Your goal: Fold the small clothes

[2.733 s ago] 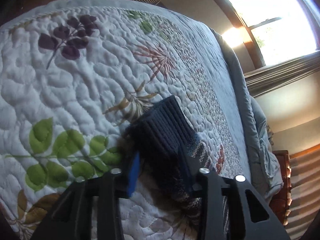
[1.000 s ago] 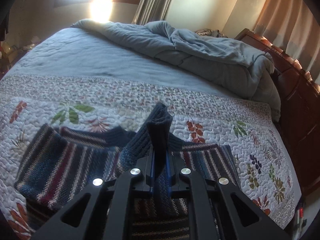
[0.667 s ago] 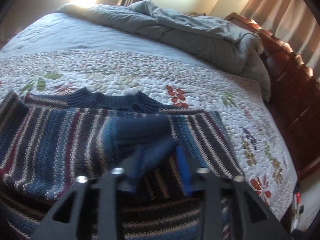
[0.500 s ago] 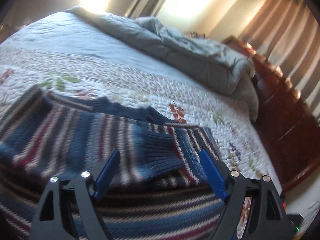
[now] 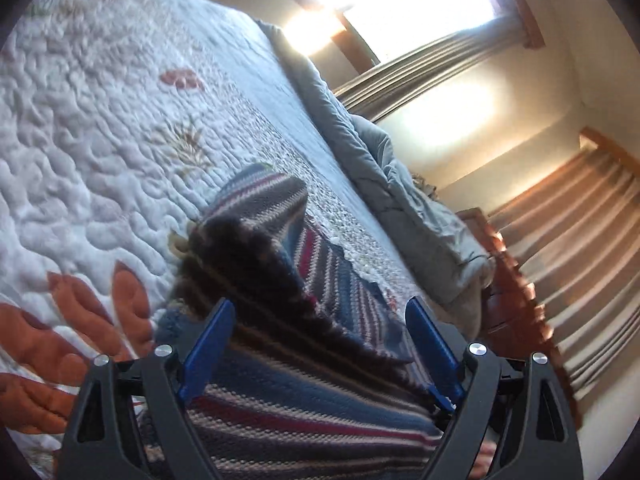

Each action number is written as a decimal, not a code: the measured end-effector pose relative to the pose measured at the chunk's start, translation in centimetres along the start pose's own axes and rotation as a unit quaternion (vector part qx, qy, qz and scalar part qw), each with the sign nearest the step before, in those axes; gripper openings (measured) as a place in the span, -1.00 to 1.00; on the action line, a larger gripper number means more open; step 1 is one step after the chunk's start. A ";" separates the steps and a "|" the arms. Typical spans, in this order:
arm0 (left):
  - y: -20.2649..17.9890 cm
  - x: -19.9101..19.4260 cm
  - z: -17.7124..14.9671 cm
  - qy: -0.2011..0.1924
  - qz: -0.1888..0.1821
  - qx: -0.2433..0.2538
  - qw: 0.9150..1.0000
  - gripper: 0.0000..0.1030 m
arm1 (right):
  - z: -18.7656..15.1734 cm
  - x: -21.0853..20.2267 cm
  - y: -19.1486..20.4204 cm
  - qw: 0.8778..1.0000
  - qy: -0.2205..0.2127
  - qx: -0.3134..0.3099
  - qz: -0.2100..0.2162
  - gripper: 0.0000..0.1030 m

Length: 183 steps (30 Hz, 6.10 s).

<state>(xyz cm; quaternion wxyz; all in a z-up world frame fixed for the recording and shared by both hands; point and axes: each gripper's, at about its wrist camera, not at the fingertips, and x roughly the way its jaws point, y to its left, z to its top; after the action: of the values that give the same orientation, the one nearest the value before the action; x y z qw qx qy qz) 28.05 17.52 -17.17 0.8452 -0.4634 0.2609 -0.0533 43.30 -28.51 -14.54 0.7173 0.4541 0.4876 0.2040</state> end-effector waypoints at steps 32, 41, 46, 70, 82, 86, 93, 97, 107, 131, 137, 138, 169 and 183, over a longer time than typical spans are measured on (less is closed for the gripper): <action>8.5 7.2 2.0 0.082 0.029 -0.224 0.971 -0.46 | 6.0 7.4 -0.5 0.990 0.026 -0.069 -0.119 -0.75; 7.5 5.2 0.4 0.082 0.031 -0.187 0.978 -0.47 | 6.7 6.6 -1.6 0.994 0.042 -0.035 -0.090 -0.31; 6.6 4.6 1.6 0.054 -0.042 -0.197 0.978 0.18 | 8.0 7.5 -1.1 0.995 0.052 0.004 -0.090 -0.15; 5.4 6.3 2.1 0.059 -0.045 -0.171 0.982 0.40 | 8.1 7.5 9.9 0.974 -0.002 -0.176 -0.144 -0.87; 4.4 5.8 1.5 0.126 -0.046 -0.166 0.977 0.38 | 10.7 3.7 1.1 0.976 -0.014 -0.138 -0.167 -0.86; 3.1 5.5 1.5 0.152 -0.062 -0.160 0.973 0.37 | 10.7 4.1 -0.6 0.979 -0.005 -0.125 -0.163 -0.86; 0.4 4.2 3.6 0.090 -0.120 -0.097 0.984 0.65 | 10.3 4.0 -2.2 0.978 0.006 -0.109 -0.175 -0.62; 2.3 6.3 2.7 0.119 -0.120 -0.136 0.976 0.65 | 11.0 2.2 -2.4 0.982 -0.015 -0.082 -0.167 -0.28; 0.9 8.6 1.1 0.135 -0.058 -0.067 0.987 0.65 | 11.6 6.5 -0.6 0.964 0.026 -0.130 -0.232 -0.36; -13.3 3.1 -4.7 0.073 0.123 0.277 0.950 0.72 | 5.2 2.4 0.8 0.951 -0.008 -0.214 -0.224 -0.19; -16.7 -1.2 -6.2 0.062 0.130 0.294 0.945 0.83 | -1.4 -3.3 2.8 0.952 0.010 -0.243 -0.184 0.24; -16.9 -2.3 -6.7 0.065 0.130 0.294 0.945 0.85 | -2.9 -4.8 2.9 0.952 0.013 -0.250 -0.178 0.30; 3.1 -13.8 -18.0 0.266 0.061 -0.110 0.956 0.92 | -19.0 -18.1 -15.0 0.982 0.143 -0.014 -0.127 0.16; 2.1 -12.4 -18.7 0.290 0.056 -0.112 0.949 0.04 | -18.9 -17.1 -13.3 0.983 0.152 -0.028 -0.095 -0.40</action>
<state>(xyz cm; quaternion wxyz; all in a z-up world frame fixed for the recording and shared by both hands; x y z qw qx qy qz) 7.91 8.67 -22.13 0.6775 -0.5045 0.5242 -0.1085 17.08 -39.25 -19.19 0.6634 0.3491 0.6258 0.2155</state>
